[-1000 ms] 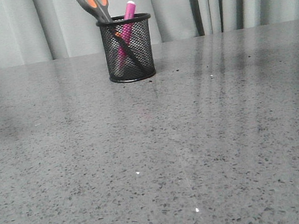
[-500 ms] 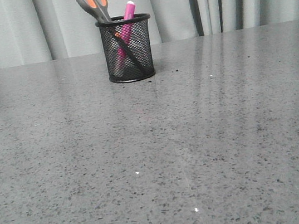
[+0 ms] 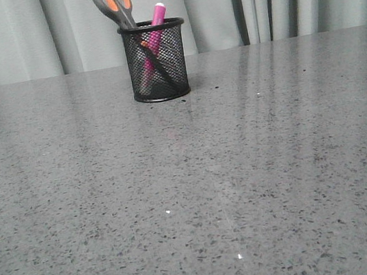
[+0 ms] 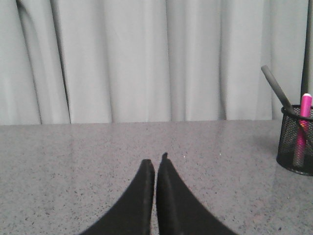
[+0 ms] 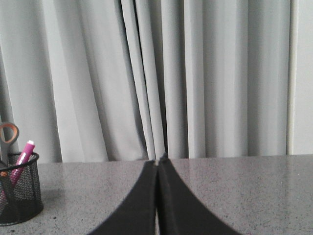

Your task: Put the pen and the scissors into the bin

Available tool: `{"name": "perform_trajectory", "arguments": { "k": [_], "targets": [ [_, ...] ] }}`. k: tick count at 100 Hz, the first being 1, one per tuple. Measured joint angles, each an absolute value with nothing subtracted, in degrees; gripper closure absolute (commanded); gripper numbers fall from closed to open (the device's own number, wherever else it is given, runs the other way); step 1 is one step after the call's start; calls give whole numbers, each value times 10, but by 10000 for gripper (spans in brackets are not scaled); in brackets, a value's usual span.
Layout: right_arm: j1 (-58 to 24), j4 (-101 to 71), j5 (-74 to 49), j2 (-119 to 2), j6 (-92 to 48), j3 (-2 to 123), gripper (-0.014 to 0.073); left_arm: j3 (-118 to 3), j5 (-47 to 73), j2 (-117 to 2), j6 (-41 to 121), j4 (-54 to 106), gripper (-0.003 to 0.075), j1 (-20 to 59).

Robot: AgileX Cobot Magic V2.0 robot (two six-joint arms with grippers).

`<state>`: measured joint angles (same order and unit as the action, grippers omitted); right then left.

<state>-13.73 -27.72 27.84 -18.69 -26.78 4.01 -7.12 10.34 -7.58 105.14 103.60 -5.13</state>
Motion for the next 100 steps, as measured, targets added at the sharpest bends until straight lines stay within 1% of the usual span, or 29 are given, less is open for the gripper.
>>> {"name": "perform_trajectory", "arguments": {
  "k": [17,100],
  "targets": [
    [-137,-278,277,-179,-268,37,662,-67,99,-43,1049,1037,739,-51],
    [-137,-278,263,-179,-268,37,662,-67,99,-43,1049,1037,739,-51]
  ]
}}
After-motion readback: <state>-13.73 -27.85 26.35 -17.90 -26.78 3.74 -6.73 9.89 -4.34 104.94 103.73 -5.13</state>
